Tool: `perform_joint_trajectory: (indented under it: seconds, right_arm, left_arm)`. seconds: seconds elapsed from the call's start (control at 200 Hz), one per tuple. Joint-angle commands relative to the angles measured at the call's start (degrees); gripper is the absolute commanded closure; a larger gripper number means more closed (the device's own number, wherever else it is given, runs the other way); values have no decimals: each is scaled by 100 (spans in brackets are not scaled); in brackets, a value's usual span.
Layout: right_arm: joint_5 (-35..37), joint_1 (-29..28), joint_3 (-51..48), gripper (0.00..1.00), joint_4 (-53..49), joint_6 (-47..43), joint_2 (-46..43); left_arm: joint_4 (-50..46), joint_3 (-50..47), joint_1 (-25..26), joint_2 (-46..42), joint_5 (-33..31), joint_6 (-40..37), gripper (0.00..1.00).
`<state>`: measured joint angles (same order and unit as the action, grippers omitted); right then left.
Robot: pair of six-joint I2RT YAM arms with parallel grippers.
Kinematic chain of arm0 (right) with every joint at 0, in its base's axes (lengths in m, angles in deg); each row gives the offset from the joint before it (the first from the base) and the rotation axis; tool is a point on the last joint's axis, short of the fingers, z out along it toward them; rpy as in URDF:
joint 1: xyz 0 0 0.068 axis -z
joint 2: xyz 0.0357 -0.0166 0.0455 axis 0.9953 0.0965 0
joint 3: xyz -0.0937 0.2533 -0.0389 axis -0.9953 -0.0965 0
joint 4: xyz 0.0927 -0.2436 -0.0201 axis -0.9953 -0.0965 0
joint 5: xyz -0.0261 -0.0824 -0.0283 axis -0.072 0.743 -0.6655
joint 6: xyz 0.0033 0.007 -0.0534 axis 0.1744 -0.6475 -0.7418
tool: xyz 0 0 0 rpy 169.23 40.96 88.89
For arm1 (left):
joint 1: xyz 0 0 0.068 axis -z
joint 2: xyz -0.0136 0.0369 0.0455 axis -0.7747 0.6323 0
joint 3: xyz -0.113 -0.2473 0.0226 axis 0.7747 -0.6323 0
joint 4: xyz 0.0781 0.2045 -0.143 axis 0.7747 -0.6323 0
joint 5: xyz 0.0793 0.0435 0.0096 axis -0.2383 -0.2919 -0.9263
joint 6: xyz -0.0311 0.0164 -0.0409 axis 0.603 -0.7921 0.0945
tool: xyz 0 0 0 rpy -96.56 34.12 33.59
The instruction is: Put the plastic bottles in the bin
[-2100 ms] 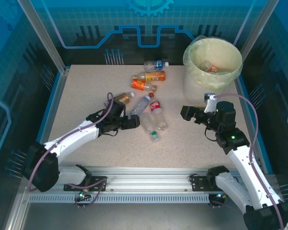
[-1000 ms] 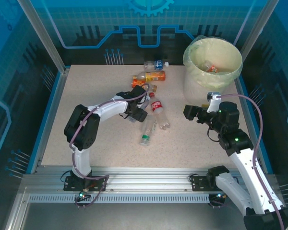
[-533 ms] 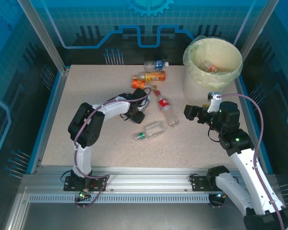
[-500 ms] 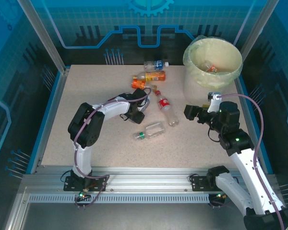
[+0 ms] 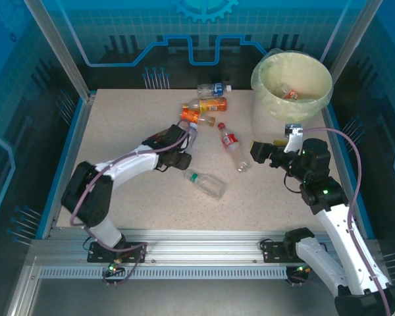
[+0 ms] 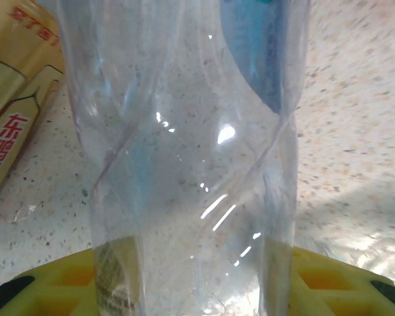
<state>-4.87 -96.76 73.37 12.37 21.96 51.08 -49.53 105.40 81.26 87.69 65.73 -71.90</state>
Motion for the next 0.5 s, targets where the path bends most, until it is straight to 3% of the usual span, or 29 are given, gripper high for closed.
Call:
perform_joint_trajectory:
  seconds: [0.0, 0.275, 0.495]
  right_arm:
    - [-352, -173, -42, 0, 470, 33, -10]
    - [-872, -828, 151, 0, 895, -126, 540]
    - [-967, -1417, 687, 0, 1126, -90, 1168]
  left_arm:
    - [527, -361, -42, -598, 448, 373, 62]
    - [1299, -1043, -39, -2169, 2257, 729, 63]
    - [2178, -1277, -33, -2688, 3627, 1420, 63]
